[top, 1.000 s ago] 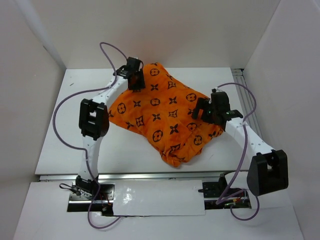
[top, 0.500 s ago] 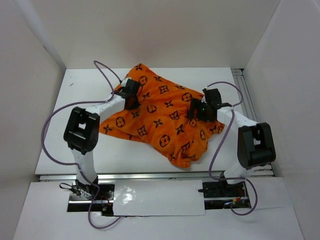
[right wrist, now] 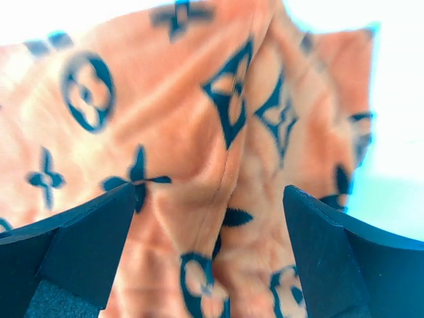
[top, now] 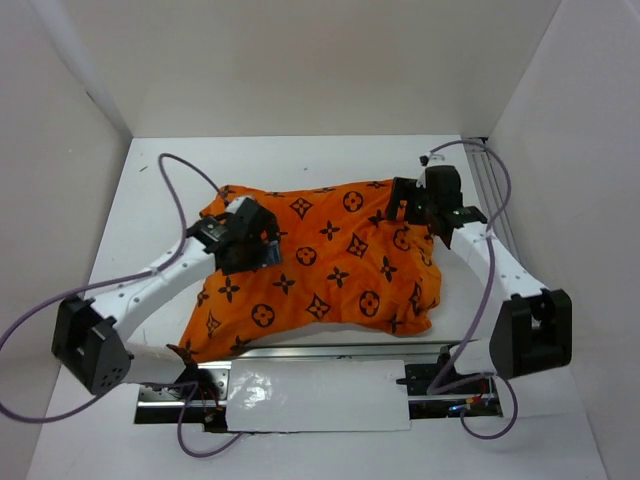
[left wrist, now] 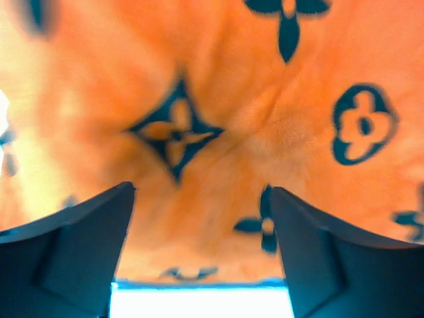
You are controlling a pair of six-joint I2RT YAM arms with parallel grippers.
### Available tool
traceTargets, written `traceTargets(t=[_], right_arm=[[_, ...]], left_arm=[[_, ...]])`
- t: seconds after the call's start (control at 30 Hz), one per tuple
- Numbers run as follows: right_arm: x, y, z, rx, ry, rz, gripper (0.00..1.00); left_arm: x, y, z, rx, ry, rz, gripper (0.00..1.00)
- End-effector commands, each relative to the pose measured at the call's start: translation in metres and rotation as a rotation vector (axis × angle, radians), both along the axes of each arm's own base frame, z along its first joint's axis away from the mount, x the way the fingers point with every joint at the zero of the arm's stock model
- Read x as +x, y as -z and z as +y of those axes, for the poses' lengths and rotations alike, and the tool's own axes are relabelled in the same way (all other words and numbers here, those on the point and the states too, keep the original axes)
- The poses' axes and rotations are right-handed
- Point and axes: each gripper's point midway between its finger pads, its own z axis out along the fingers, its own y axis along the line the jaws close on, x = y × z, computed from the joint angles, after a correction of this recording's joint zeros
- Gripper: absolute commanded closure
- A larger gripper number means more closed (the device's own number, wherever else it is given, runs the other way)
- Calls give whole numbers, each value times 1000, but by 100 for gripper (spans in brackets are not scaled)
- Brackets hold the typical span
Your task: Put the pillow into the pillowcase
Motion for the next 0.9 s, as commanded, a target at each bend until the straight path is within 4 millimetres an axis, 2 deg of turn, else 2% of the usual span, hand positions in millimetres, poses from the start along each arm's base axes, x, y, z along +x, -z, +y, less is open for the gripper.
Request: traceTargets(t=[0.0, 0.03, 0.07, 0.1, 0.17, 0.2, 0.27, 0.3, 0.33, 0.37, 0.4, 0.5, 0.53, 0.57, 0.63, 0.7, 0.73, 0.77, 0.83, 0.87], right_arm=[[8, -54, -19, -40, 111, -141, 1], [12, -69, -20, -39, 119, -168, 1], [17, -74, -21, -43, 128, -178, 1], [21, -69, -22, -56, 137, -154, 1], [34, -79, -25, -59, 154, -165, 1], [41, -66, -23, -71, 139, -125, 1], [51, -70, -18, -62, 126, -122, 1], [60, -66, -17, -61, 126, -126, 1], [63, -70, -16, -47, 134, -142, 1], [68, -69, -15, -44, 135, -154, 1], [73, -68, -15, -47, 142, -166, 1], [87, -74, -18, -57, 167, -193, 1], [91, -66, -17, -63, 167, -171, 1], [96, -70, -19, -61, 183, -180, 1], [101, -65, -22, -63, 213, -183, 1], [106, -68, -26, -65, 247, -209, 1], [109, -64, -26, -64, 247, -214, 1], [110, -66, -25, -60, 248, -226, 1], [115, -54, -27, -72, 256, -207, 1], [120, -60, -25, -68, 256, -221, 1]], left_arm=[[14, -46, 37, -34, -99, -58, 0], [18, -53, 46, -32, -124, -66, 0], [25, -60, 54, -33, -159, -86, 0], [31, -62, 73, -25, -214, -88, 0], [44, -59, 90, -19, -240, -77, 0], [56, -57, 110, -17, -284, -83, 0], [70, -41, 123, -51, -306, -30, 0], [82, -41, 140, -75, -346, -32, 0], [88, -39, 137, -137, -339, -7, 0], [96, -38, 141, -154, -352, 3, 0], [107, -27, 148, -152, -373, 15, 0], [140, -25, 147, -230, -355, -8, 0], [153, -12, 150, -234, -363, 22, 0], [161, -6, 155, -238, -384, 34, 0], [173, 14, 152, -277, -378, 93, 0], [186, 21, 154, -306, -387, 98, 0], [197, 19, 158, -316, -407, 84, 0], [201, 32, 159, -313, -411, 110, 0], [215, 32, 165, -341, -414, 93, 0], [215, 38, 162, -356, -408, 111, 0]])
